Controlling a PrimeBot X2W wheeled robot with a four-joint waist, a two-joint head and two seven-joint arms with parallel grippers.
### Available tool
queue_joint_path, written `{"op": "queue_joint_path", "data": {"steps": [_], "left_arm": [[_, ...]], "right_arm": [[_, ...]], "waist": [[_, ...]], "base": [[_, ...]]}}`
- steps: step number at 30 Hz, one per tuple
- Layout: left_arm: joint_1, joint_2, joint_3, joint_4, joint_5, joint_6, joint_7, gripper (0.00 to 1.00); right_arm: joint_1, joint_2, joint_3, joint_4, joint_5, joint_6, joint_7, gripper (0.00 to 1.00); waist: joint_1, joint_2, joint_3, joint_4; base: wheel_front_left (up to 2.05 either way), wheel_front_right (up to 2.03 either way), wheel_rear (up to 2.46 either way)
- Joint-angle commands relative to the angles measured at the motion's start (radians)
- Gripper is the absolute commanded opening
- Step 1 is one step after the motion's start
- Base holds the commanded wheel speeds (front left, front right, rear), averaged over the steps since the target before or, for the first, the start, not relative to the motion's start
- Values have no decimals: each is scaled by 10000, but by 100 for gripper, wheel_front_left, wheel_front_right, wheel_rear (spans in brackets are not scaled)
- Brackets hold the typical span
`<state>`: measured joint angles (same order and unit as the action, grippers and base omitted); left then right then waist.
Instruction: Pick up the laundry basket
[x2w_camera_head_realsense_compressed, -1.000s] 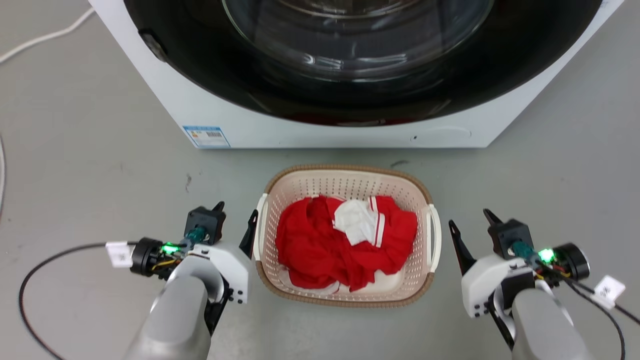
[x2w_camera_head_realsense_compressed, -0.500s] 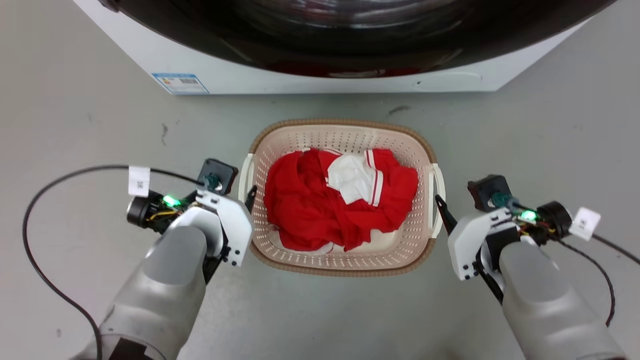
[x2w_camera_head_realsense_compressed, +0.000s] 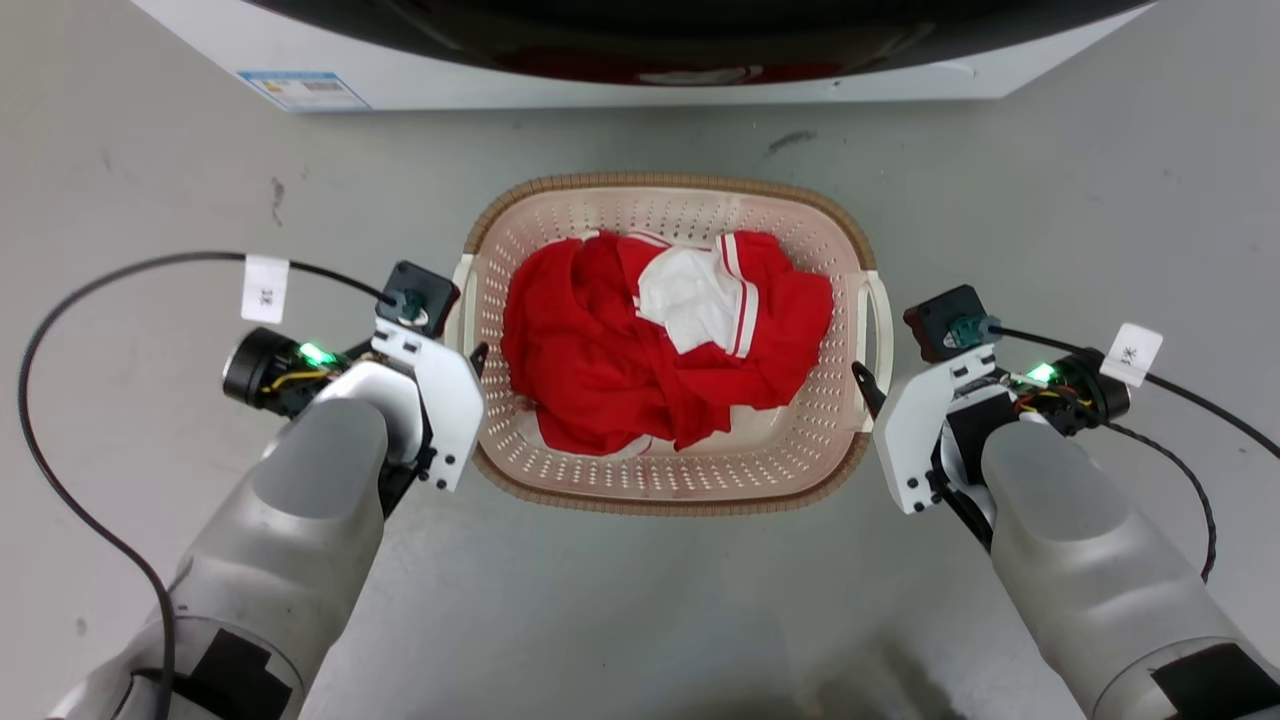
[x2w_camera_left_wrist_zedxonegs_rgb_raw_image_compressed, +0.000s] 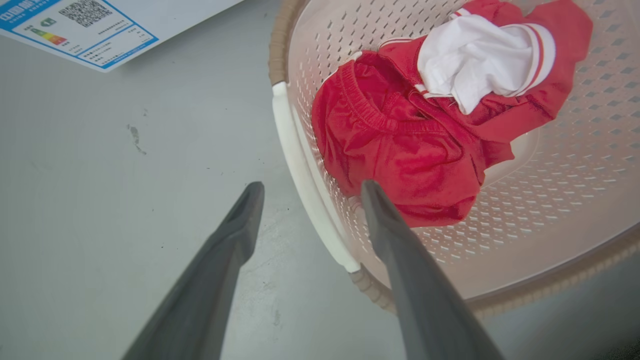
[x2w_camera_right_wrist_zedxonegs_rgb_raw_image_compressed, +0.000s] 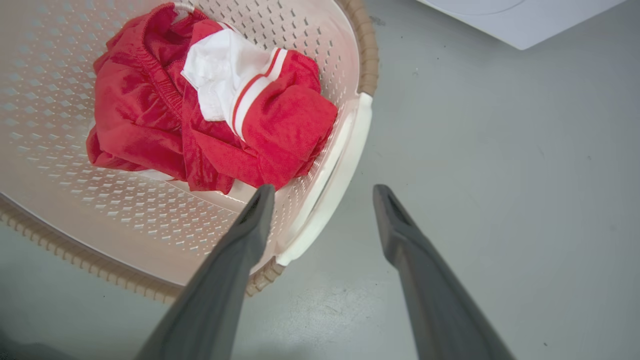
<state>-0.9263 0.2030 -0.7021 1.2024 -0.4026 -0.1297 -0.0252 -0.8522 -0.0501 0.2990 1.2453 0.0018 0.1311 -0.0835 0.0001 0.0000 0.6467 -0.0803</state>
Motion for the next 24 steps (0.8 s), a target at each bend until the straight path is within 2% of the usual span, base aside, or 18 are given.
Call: {"op": "queue_joint_path", "data": {"steps": [1, 10, 24], "left_arm": [[-226, 54, -163, -51, -158, 3, 60, 100], [-726, 213, -1193, -165, -923, 10, 293, 100], [-1443, 273, -2575, 74, -1631, 10, 599, 100]], "right_arm": [[-226, -5, 126, 37, 120, -8, 74, 100], [-555, -4, 642, 97, 722, -8, 369, 100], [-973, -2, 1210, 134, 1204, -8, 251, 100]], "waist": [[-1, 0, 218, -23], [-1, 0, 728, -66], [-1, 0, 1531, -170]], "base": [[0, 0, 0], [0, 0, 0], [0, 0, 0]]}}
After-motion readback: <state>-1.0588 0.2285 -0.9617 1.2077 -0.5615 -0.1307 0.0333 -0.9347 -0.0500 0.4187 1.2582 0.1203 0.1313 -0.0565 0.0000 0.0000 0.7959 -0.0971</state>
